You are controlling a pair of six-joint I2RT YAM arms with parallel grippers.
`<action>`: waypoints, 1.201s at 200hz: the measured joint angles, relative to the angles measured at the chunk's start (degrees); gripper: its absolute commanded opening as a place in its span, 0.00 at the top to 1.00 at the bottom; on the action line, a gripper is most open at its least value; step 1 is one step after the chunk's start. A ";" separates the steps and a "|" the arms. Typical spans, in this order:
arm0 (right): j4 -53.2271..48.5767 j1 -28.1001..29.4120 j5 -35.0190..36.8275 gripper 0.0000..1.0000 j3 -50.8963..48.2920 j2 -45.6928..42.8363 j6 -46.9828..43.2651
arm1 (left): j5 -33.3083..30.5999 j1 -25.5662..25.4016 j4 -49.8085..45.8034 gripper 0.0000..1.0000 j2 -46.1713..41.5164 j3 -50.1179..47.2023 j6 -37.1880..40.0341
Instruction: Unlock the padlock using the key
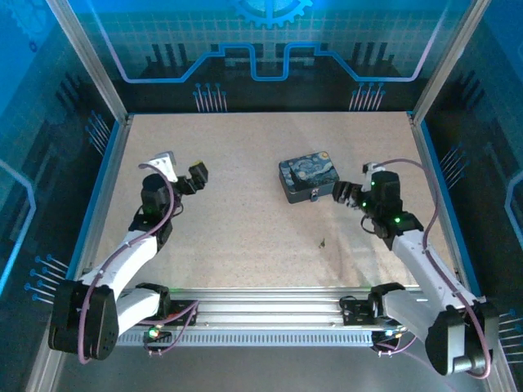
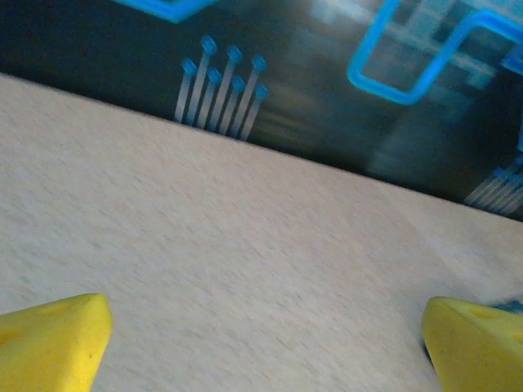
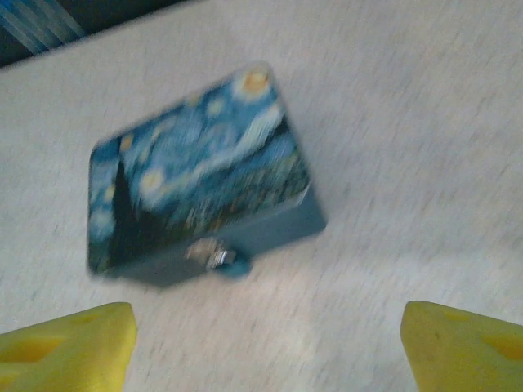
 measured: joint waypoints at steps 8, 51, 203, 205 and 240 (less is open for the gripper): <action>-3.17 2.05 -0.39 0.17 -0.02 -0.66 1.66 | 0.28 -2.23 -2.45 0.01 0.02 0.31 -1.70; -15.96 12.35 -1.40 0.29 -3.72 -4.28 11.17 | 1.70 -15.15 -8.92 0.01 1.07 0.35 -11.04; -14.58 22.47 0.66 0.60 -8.57 7.63 23.54 | 1.11 -26.12 -5.53 0.01 11.13 0.37 -18.03; -14.45 22.47 0.85 0.60 -8.48 7.82 23.56 | 1.09 -26.12 -5.53 0.01 11.10 0.37 -18.03; -12.85 22.58 1.42 0.62 -7.06 11.08 23.56 | 0.87 -26.12 -5.53 0.01 11.10 0.37 -17.97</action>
